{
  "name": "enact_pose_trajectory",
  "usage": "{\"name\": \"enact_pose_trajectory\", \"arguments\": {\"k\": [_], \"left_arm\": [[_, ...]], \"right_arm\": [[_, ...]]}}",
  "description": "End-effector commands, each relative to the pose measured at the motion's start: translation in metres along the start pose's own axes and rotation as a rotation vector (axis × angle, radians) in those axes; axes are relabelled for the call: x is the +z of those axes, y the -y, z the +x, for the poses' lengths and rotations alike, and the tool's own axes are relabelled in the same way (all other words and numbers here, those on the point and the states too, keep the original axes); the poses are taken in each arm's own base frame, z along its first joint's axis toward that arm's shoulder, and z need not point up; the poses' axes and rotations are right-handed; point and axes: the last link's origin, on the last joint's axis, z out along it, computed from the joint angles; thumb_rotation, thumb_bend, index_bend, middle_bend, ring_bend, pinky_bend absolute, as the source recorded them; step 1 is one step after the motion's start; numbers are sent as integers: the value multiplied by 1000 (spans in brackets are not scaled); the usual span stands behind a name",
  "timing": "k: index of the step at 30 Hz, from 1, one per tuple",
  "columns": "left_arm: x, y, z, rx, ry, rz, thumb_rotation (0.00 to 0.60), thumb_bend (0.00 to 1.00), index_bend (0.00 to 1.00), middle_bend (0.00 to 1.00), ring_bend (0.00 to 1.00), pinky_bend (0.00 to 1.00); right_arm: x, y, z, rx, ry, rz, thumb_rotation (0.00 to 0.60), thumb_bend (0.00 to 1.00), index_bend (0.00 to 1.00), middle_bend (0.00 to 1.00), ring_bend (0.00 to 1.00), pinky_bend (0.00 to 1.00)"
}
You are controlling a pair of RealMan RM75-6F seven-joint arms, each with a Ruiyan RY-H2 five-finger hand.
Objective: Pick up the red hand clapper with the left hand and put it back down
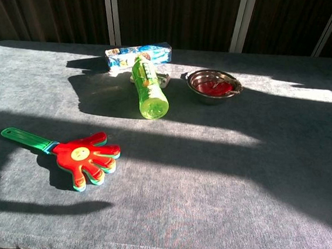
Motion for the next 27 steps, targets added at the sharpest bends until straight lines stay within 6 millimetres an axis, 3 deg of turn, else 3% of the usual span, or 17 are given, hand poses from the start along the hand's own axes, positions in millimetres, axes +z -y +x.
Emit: {"name": "enact_pose_trajectory", "arguments": {"k": [1, 6, 11, 17, 27], "left_arm": [[1, -2, -4, -1, 22, -8, 600, 435, 0, 0, 0, 0], [22, -11, -18, -47, 59, -76, 600, 434, 0, 0, 0, 0], [67, -7, -39, -18, 166, -94, 600, 435, 0, 0, 0, 0], [106, 2, -52, 1, 252, -52, 600, 435, 20, 0, 0, 0], [125, 12, -58, 40, 283, 1, 600, 433, 155, 0, 0, 0]], "right_arm": [[0, 2, 0, 4, -1, 8, 600, 145, 0, 0, 0, 0], [1, 2, -2, 3, 10, 11, 600, 145, 0, 0, 0, 0], [2, 3, -3, 3, 18, 16, 600, 144, 0, 0, 0, 0], [3, 4, -4, 7, 19, 18, 600, 145, 0, 0, 0, 0], [4, 4, -5, 6, 24, 17, 600, 145, 0, 0, 0, 0]]}}
